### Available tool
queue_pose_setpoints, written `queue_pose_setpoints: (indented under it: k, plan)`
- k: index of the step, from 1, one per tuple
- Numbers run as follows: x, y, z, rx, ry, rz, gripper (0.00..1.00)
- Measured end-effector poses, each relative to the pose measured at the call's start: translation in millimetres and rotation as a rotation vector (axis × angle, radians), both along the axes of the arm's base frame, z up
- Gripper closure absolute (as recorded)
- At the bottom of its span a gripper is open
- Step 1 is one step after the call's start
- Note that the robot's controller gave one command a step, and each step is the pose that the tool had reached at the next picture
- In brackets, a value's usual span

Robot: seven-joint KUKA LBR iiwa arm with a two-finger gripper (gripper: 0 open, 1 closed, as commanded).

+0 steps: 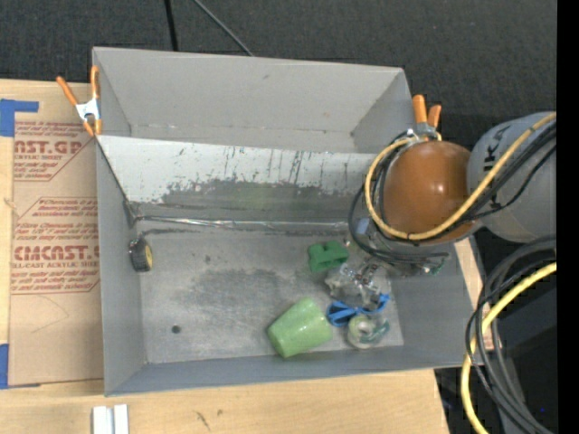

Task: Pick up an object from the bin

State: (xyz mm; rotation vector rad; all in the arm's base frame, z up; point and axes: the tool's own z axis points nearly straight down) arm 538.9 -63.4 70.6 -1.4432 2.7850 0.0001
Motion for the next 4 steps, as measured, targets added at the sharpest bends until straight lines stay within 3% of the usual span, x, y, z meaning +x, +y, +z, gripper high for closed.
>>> queue_pose_setpoints:
  k: [1, 2, 3, 4]
  plan:
    - [-0.4, 0.1, -0.4, 0.000, 0.001, 0.001, 0.00]
    - [-50.5, -3.5, 2.9, -0.001, -0.024, 0.224, 0.00]
    - [-53.6, -4.0, 1.3, -0.001, -0.011, 0.220, 1.00]
    - [-51.3, -3.1, 2.3, 0.000, -0.019, 0.222, 0.00]
